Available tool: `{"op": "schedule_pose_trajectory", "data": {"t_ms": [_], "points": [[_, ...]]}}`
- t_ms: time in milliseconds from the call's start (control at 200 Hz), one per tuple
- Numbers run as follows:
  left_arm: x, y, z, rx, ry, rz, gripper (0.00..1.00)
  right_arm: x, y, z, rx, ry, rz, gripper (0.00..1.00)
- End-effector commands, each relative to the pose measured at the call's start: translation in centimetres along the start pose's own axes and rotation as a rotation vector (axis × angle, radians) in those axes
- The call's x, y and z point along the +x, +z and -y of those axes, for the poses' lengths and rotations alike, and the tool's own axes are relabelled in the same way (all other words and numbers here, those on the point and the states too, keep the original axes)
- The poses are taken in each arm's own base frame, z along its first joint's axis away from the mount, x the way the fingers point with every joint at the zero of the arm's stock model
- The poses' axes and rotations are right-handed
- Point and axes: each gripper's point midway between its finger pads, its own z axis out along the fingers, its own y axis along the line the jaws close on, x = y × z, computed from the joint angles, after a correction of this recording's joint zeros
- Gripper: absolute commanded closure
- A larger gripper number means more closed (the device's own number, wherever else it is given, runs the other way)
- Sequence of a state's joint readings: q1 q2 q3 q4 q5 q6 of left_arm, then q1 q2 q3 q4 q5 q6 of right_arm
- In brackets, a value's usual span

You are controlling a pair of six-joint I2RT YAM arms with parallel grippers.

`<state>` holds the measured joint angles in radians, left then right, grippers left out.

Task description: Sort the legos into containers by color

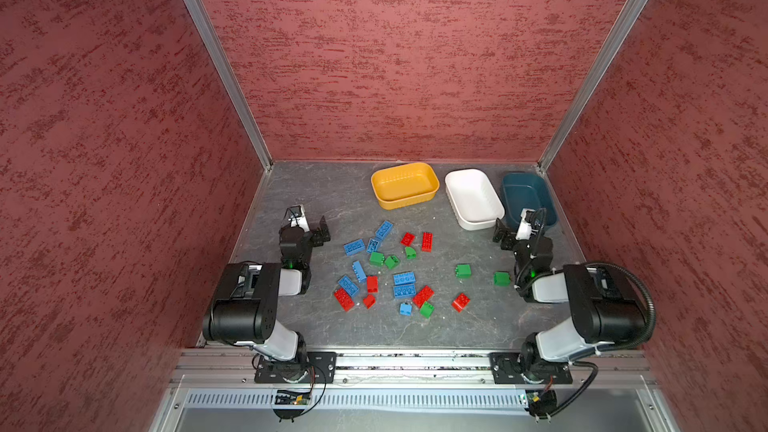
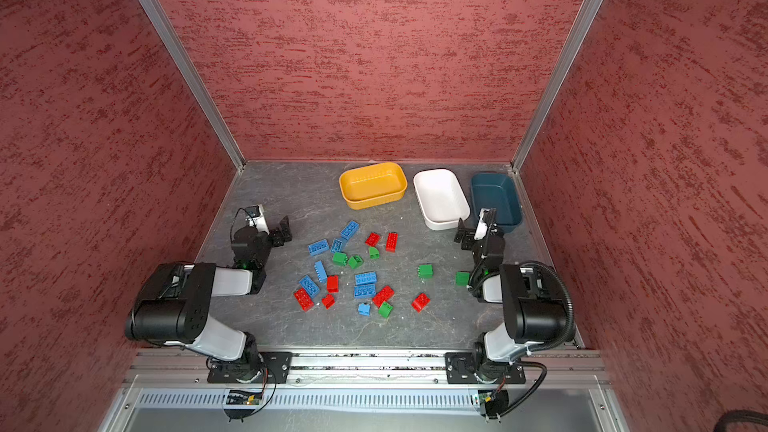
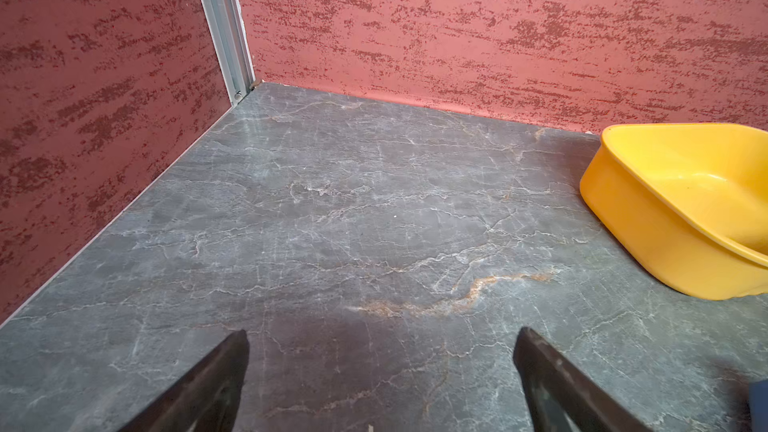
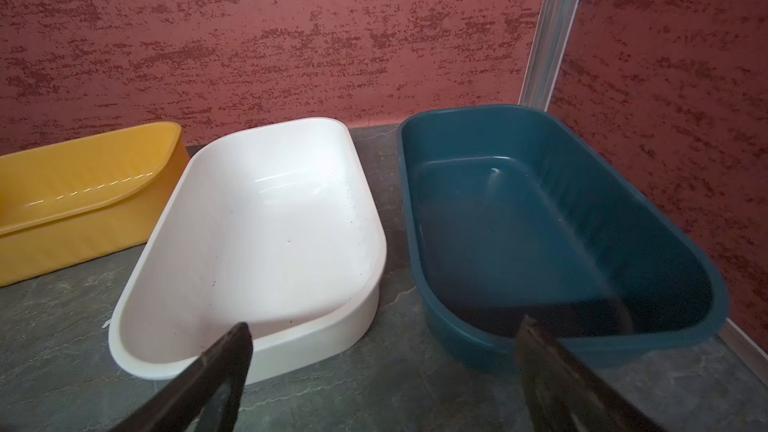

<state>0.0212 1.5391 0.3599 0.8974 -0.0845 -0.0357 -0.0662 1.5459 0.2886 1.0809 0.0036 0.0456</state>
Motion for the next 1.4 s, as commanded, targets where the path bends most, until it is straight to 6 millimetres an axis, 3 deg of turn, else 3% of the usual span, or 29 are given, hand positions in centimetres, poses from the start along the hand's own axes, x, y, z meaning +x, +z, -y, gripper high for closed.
{"op": "schedule_pose_trajectory", "data": {"t_ms": [0,862,967,1002,1132,1282,1393], "points": [[-1.0,0.0,0.2,0.006,0.008,0.032,0.01,-1.4,0.0,-0.1,0.006,-0.021,0.052,0.01],[-1.0,0.0,0.3,0.001,0.016,0.035,0.01,-1.6,0.0,0.0,0.011,-0.015,0.052,0.01],[-2.4,-0.3,0.0,-0.033,0.012,0.001,0.01,-2.6,0.4,0.1,0.027,-0.014,0.016,0.01],[-3.1,-0.4,-0.4,-0.064,0.009,-0.011,0.01,-3.9,0.4,0.3,0.042,-0.006,0.02,0.01],[-6.3,-1.9,-1.5,-0.221,-0.005,0.047,0.01,-5.4,1.0,1.6,0.143,0.104,-0.081,0.01],[-10.2,-3.0,0.6,-0.238,-0.078,0.134,0.01,-5.5,1.1,1.5,0.183,0.266,-0.216,0.01],[-10.8,-3.0,2.5,-0.217,-0.18,0.063,0.01,-4.2,0.0,1.8,0.248,0.386,-0.337,0.01]]}}
